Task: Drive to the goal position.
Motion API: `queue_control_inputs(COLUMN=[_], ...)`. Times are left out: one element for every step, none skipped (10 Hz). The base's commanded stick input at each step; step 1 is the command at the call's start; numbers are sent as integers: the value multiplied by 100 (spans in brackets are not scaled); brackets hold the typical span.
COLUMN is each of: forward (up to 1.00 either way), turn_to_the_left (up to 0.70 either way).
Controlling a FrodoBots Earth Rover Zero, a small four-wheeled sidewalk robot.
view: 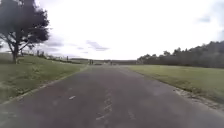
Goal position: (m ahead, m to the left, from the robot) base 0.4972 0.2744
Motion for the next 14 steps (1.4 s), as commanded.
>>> queue_control_inputs(forward=[70, 70, 70, 70, 70, 70, 70, 70, 70, 70, 70, 35, 11, 9], turn_to_the_left=[-6, -2, 0, 0, 0, 0, 0, 0, 0, 0, 0, 0, 0, 0])
